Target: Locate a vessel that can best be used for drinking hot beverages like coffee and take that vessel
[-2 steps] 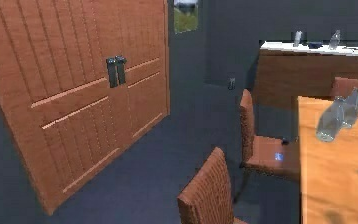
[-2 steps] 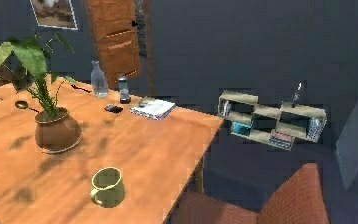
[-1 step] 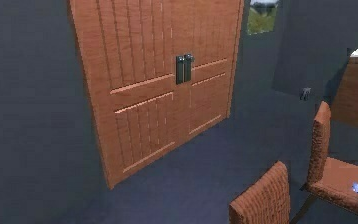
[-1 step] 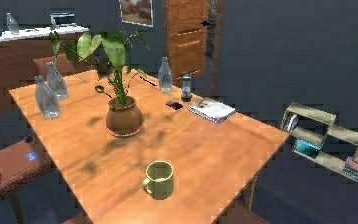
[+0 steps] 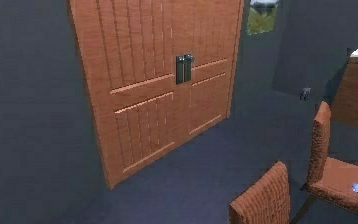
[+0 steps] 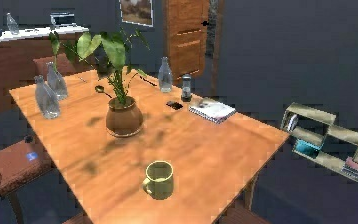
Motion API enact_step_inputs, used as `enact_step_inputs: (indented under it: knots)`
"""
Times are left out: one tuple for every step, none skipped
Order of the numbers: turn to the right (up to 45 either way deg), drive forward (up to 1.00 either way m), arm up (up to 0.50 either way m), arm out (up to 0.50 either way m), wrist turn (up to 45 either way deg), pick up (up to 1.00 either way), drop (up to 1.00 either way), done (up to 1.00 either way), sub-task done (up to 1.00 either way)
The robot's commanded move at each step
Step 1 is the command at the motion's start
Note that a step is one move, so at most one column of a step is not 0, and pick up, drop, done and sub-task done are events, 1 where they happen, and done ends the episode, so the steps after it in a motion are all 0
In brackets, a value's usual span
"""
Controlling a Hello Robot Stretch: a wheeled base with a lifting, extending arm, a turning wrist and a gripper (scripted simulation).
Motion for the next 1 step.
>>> enact_step_inputs:
  knots:
    - [0.0,0.00,0.36,0.00,0.0,0.00,0.00,0.00,0.00]
